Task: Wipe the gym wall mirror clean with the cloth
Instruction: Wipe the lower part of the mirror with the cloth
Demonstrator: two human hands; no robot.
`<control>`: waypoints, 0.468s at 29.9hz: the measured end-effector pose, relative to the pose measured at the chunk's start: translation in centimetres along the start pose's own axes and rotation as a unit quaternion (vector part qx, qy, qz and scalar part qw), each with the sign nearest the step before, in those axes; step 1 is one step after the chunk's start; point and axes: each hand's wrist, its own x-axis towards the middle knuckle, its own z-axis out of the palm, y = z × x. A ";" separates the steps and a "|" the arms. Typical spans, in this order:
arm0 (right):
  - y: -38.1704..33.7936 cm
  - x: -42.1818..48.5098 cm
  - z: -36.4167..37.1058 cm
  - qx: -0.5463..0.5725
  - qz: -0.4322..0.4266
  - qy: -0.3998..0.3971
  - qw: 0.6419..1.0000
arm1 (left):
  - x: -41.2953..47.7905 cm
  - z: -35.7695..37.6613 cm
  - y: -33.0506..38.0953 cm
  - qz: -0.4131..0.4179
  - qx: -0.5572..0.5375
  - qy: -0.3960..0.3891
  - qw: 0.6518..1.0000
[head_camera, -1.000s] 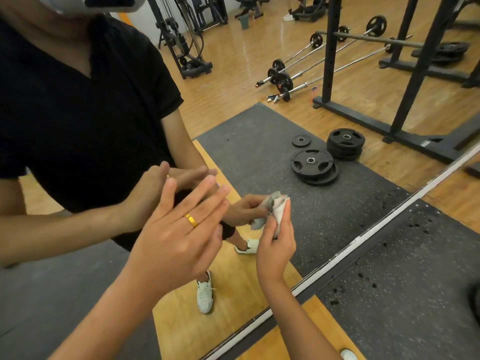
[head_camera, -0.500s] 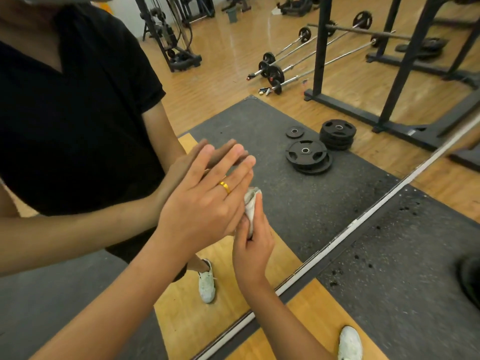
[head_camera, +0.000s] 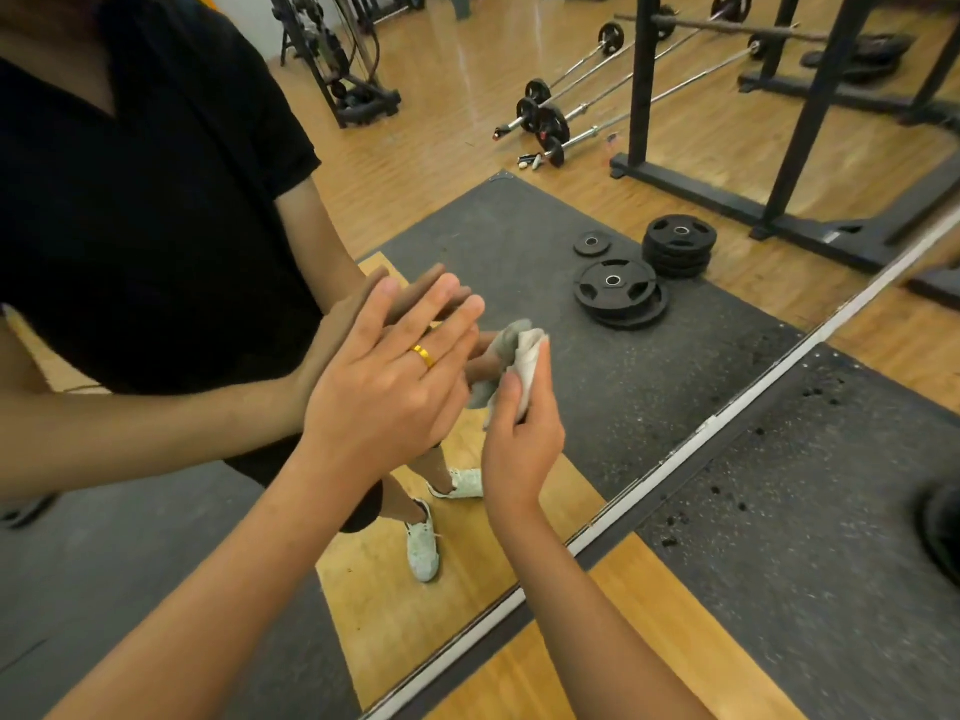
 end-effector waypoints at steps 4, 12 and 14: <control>0.3 0.3 -1.1 -0.011 -0.037 -0.044 0.998 | 0.2 -0.1 -0.1 0.003 0.000 -0.003 1.000; -3.8 5.5 -2.3 0.006 -0.174 -0.068 0.982 | 0.4 0.1 0.2 -0.016 -0.001 0.020 1.000; -2.4 5.3 -1.7 -0.003 -0.179 -0.073 0.981 | 0.4 0.1 0.2 -0.019 -0.003 0.019 1.000</control>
